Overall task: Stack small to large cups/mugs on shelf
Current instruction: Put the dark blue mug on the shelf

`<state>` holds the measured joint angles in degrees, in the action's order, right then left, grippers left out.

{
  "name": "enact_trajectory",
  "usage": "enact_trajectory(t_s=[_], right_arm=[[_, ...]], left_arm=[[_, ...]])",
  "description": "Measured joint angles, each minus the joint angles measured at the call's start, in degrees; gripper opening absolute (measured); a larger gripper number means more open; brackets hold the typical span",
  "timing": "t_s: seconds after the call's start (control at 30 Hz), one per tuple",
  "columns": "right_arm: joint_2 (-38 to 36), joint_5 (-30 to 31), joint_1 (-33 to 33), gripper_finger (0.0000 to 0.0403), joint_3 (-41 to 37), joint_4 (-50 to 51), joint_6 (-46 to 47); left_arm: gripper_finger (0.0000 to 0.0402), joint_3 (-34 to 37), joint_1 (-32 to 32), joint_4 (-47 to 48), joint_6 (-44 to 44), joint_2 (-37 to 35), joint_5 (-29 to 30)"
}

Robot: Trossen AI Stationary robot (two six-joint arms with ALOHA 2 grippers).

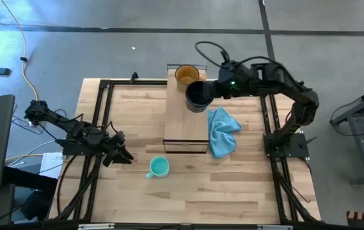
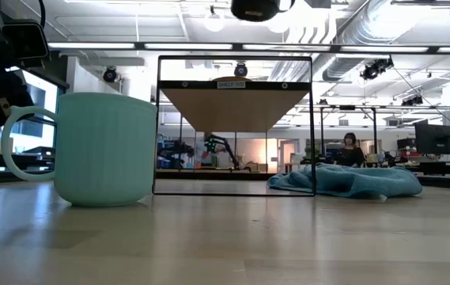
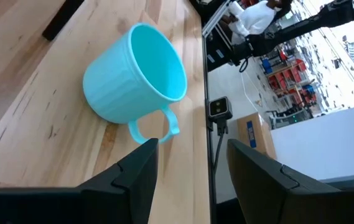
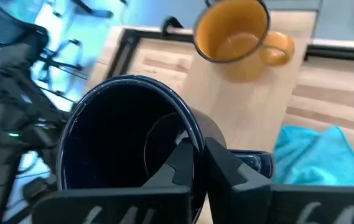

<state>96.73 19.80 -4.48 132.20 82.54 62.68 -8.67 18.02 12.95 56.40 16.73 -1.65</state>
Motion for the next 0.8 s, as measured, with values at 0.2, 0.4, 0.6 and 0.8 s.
enact_trajectory(t_s=[0.2,0.4,0.6,0.8], right_arm=[[-3.16,1.50,-0.01,0.0000,0.00,-0.06,-2.30],[-8.38,4.77,0.42,0.0000,0.00,7.77,-0.32],[-11.55,6.04,0.26,0.0000,-0.65,7.14,-3.46],[-21.06,3.56,-2.29,0.0000,-12.80,7.43,-0.41]], left_arm=[[0.0179,0.00,0.01,-0.04,0.15,0.01,0.90],[0.0179,0.00,0.01,-0.04,1.07,0.01,0.90],[0.0179,0.00,0.02,-0.40,1.65,0.02,1.79],[0.0179,-0.02,0.02,-3.37,2.65,0.00,2.79]])
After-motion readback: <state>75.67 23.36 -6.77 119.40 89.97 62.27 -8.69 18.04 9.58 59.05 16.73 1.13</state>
